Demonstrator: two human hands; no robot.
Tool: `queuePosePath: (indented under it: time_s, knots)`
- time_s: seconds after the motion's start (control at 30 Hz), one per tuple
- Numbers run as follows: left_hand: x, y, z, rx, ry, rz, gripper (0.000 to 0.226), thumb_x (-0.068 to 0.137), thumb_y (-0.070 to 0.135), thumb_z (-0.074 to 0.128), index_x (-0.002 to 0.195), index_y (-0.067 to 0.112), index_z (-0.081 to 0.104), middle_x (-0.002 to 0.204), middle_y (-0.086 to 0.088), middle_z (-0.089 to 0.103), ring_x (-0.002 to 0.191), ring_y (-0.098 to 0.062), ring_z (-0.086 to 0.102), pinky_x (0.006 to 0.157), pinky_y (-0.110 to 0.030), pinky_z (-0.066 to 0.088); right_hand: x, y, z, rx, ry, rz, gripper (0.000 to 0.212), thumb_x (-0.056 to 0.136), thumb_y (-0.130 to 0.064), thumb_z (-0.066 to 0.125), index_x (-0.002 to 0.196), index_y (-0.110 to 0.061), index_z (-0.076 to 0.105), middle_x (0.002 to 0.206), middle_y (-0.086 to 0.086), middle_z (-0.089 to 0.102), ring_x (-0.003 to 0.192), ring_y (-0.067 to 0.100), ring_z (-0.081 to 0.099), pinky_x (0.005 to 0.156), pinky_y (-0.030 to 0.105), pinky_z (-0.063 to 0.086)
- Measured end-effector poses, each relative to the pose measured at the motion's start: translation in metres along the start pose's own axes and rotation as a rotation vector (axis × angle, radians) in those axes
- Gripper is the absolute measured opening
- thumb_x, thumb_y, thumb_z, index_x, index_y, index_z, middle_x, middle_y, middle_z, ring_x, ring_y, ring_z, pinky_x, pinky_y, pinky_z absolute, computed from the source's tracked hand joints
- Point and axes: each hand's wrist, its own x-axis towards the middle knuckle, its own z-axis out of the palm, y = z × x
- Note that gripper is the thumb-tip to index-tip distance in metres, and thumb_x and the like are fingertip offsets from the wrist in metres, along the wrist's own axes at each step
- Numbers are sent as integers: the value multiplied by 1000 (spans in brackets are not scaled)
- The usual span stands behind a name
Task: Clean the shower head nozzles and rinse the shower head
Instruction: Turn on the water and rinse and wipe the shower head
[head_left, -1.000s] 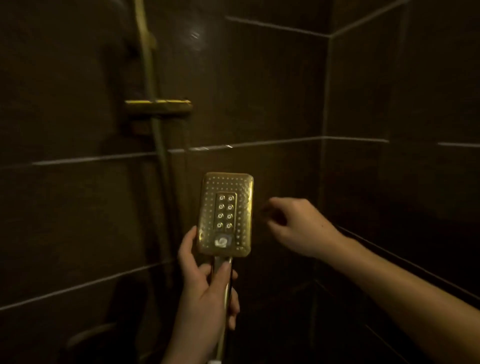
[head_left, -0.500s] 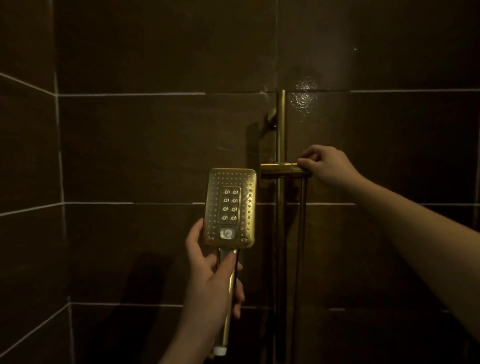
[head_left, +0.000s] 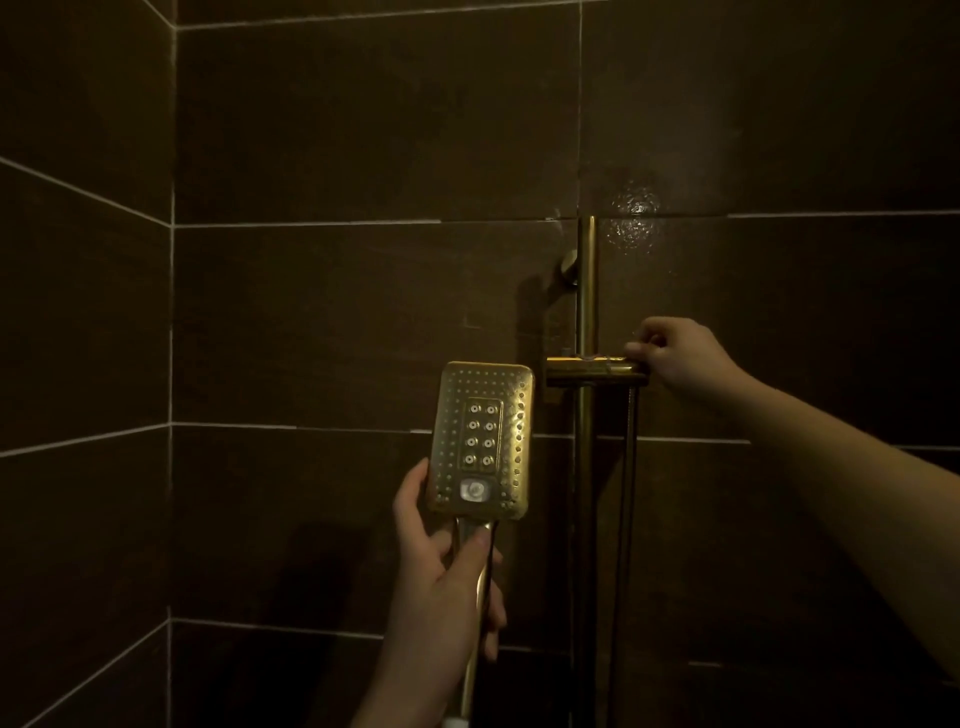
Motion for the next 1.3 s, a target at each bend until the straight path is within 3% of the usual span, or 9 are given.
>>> queuePosePath:
  time_s: [0.17,0.3,0.47,0.6,0.63,0.77,0.9,1.1,1.3]
  knots:
    - [1,4,1,-13,12,-12,80,98,18,61,113,89,27,80,-3,73,50,-29,63,42,-33,49,9,-2,-4,122,128,-4,9,100,-22,52,94,-17,57,92,2,59,73,10,55,56,24,40]
    - [2,4,-1,-34,51,-5,79,97,19,62,112,89,28,80,-2,73,49,-30,62,41,-33,48,19,-8,-22,276,175,81,14,103,-21,42,109,-13,52,108,10,65,92,18,65,74,39,54]
    - [4,-2,-5,-64,128,-38,73,94,21,68,98,85,31,78,-2,73,48,-28,62,42,-33,48,5,-14,-41,318,214,71,14,104,-29,37,109,-19,46,103,10,62,80,21,65,66,37,55]
    - [-5,-15,-3,-152,185,-90,9,93,27,67,94,35,64,72,-4,69,48,-20,61,40,-31,45,-41,-19,-25,257,272,28,28,104,-39,34,108,-18,52,95,5,57,79,17,55,63,31,44]
    - [-9,-18,-3,-177,213,-110,4,93,28,66,89,29,66,70,-3,68,49,-19,60,40,-31,45,-59,-20,-16,268,260,31,29,104,-42,33,105,-21,53,92,1,56,78,15,54,63,30,43]
    - [-19,-26,1,-285,332,-158,12,94,26,65,105,21,63,69,-1,68,51,-14,60,40,-29,45,-141,-6,26,122,-8,42,17,104,-29,37,99,-28,54,99,-9,54,87,9,52,74,25,43]
    - [-35,-41,-1,-331,396,-193,17,98,25,62,113,32,59,67,-1,69,52,-13,62,44,-29,50,-237,11,79,360,-349,271,19,101,-36,43,103,-39,62,96,-6,69,85,10,67,79,35,56]
    - [-81,-79,-13,-312,453,-317,23,99,32,60,115,49,60,66,3,66,56,-13,64,55,-35,57,-350,25,144,485,-539,416,26,98,-34,51,107,-57,59,98,-17,70,93,0,65,87,30,51]
    - [-138,-121,-32,-311,623,-421,24,99,35,58,118,49,59,60,6,62,49,-10,57,43,-28,47,-422,25,191,488,-665,636,13,93,-41,57,96,-52,61,89,-24,71,84,-13,62,77,19,43]
